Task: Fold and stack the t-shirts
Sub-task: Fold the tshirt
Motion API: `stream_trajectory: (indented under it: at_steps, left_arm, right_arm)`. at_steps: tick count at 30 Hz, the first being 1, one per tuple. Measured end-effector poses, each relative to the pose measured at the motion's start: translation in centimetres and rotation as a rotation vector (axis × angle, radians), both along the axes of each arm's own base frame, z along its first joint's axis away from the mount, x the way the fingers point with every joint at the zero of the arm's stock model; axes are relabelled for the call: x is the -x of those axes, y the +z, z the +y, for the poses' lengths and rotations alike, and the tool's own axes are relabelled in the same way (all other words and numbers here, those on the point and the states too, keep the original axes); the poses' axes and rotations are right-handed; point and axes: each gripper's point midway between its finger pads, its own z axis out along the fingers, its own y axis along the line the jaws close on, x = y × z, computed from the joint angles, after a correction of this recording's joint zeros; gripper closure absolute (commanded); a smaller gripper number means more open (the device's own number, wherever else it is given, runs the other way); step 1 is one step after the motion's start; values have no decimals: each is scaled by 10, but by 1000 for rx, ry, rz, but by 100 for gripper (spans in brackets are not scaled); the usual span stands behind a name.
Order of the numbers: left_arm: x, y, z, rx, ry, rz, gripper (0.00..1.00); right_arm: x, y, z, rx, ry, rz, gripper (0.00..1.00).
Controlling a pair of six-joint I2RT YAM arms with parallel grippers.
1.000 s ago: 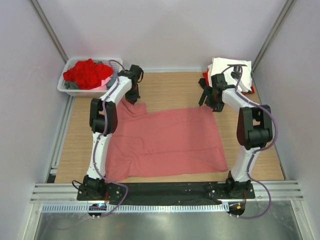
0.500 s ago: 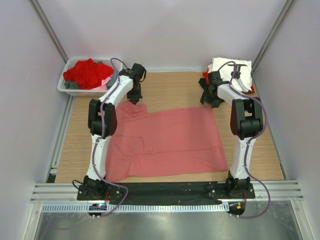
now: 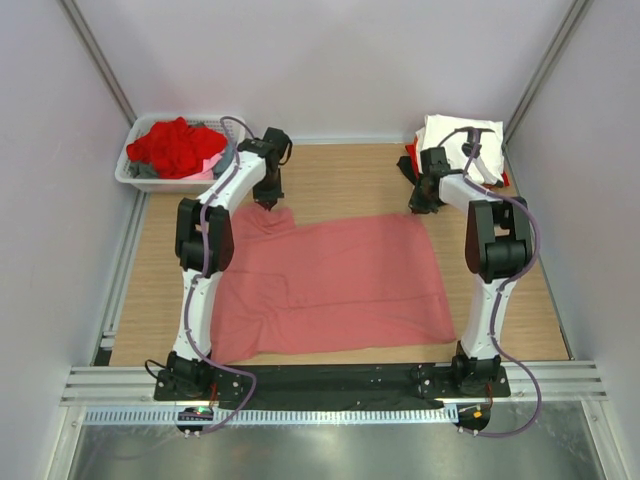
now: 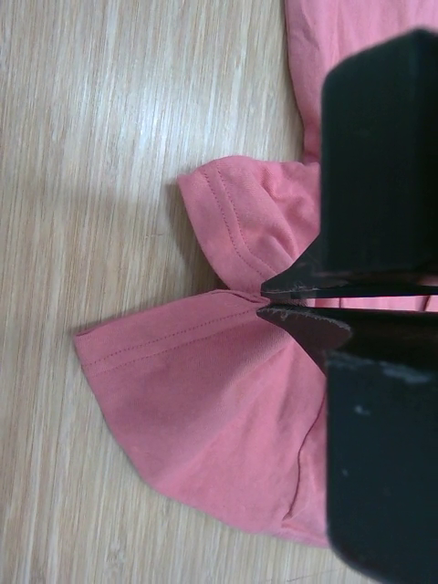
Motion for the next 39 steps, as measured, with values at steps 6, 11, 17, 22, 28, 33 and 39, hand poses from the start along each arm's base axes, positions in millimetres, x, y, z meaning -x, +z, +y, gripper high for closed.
stream_trajectory:
  at_steps: [6, 11, 17, 22, 28, 33, 39]
  left_arm:
    - [-1, 8, 1, -3, 3, -16, 100]
    - [-2, 22, 2, 2, 5, -47, 100]
    - [-2, 25, 3, 1, 6, -54, 100]
    - [-3, 26, 4, -2, 8, -56, 100]
    - [0, 23, 7, -6, 12, -47, 100]
    - [-2, 23, 13, -6, 22, -45, 100]
    - [-4, 23, 21, -4, 40, -44, 100]
  right_arm:
    - [12, 1, 0, -1, 3, 17, 63]
    - [23, 8, -14, 75, -16, 46, 36]
    - [30, 20, -23, 120, -32, 50, 35]
    - [30, 20, -19, 100, -22, 53, 35]
    - [20, 8, -11, 71, -4, 67, 40]
    - [12, 3, -4, 43, 10, 62, 55]
    - [13, 1, 5, 16, 24, 65, 96]
